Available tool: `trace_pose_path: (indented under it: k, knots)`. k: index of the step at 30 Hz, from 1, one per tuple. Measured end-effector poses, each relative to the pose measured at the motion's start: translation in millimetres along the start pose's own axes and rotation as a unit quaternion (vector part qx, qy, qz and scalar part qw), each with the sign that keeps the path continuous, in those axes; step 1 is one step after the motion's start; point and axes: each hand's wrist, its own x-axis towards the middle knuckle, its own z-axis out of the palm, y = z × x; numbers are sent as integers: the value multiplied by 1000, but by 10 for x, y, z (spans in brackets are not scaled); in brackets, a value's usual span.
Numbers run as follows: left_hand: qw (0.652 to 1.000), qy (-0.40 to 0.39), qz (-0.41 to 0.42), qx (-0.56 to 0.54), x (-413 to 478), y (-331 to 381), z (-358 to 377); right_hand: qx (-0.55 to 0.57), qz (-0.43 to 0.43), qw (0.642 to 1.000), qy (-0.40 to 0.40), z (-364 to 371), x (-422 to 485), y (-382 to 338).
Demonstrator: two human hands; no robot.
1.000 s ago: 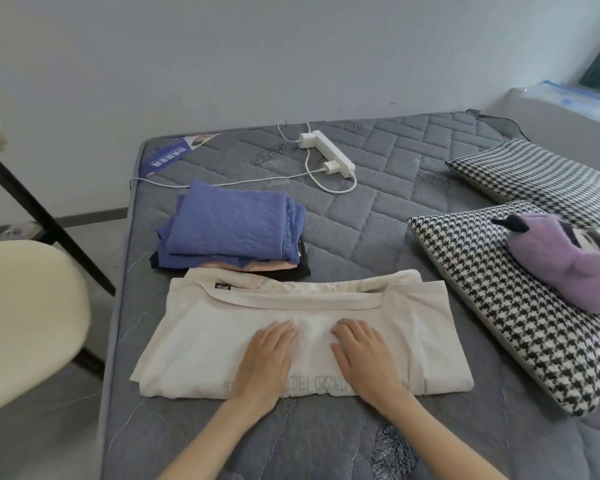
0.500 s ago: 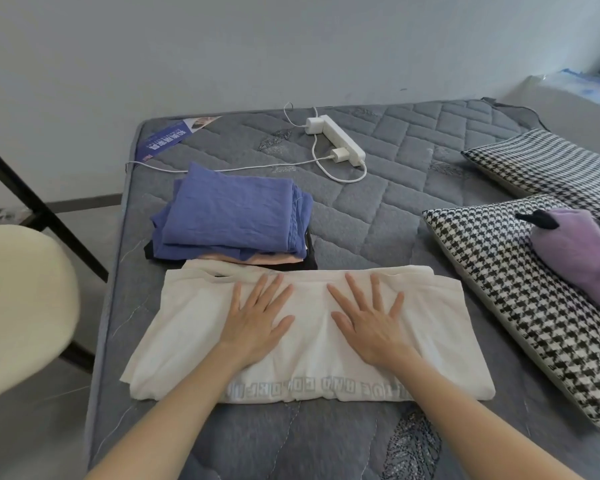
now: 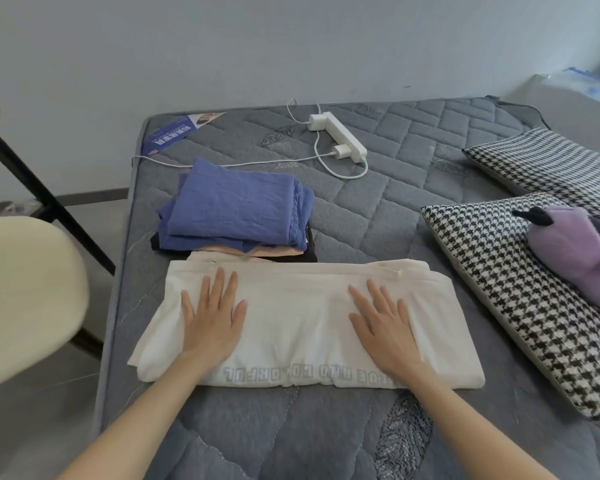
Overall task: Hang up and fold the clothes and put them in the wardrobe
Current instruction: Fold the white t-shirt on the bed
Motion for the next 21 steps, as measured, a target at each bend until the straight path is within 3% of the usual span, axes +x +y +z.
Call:
trace_pose_path:
  k: [3,6,10,15,19,21]
  knots:
    - [987,-53,148,-34,-309,33,-47,-39,-101,993,-42,-21,-382,81]
    - [958,-77,265,76,-609,-95,-10,-101,-165,979,-60,-41,-735,278]
    - [969,-64,183,155,-776,-247,-32,-143,-181,973,24,-147,-901,411]
    - [964,-56,158,208,-793,-364,-169,-197,-141,970,-27,-179,-882,518]
    - [989,-25,134,58,-883,-406,-456,-158,-81,984,-24,-472,-816,392]
    - [994,34,104,-22,-847,-306,-815,-104,-43,992,51,-793,-775,275]
